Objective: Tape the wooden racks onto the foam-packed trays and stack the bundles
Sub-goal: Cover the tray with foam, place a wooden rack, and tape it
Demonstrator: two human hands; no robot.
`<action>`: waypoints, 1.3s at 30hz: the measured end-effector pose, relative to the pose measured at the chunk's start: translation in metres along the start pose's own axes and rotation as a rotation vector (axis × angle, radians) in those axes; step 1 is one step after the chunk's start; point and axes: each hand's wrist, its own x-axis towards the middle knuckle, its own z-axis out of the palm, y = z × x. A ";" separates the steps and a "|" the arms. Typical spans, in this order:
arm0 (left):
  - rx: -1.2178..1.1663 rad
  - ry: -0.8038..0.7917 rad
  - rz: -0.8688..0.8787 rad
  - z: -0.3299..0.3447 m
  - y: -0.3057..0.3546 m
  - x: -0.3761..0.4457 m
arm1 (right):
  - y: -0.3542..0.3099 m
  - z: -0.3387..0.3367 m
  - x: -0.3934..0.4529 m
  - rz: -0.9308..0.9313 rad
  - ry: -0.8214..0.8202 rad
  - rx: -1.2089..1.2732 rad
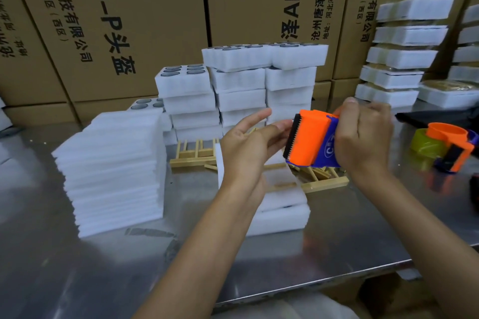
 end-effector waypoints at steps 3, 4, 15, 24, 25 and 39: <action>-0.133 0.072 -0.014 -0.007 0.005 0.002 | 0.002 0.004 0.000 0.022 -0.121 0.034; -0.164 0.095 -0.015 -0.010 0.007 0.004 | 0.002 0.005 0.001 0.025 -0.153 0.022; -0.290 0.264 0.173 -0.064 0.056 0.005 | 0.044 0.000 0.021 -0.021 -0.309 -0.405; -0.134 0.220 0.174 -0.078 0.061 -0.013 | 0.052 -0.004 0.024 0.121 -0.141 -0.247; 0.029 0.212 0.185 -0.077 0.062 -0.014 | 0.052 -0.006 0.024 0.097 -0.109 -0.218; 1.199 0.067 0.359 -0.059 0.067 -0.023 | 0.057 -0.020 0.015 0.090 -0.084 0.382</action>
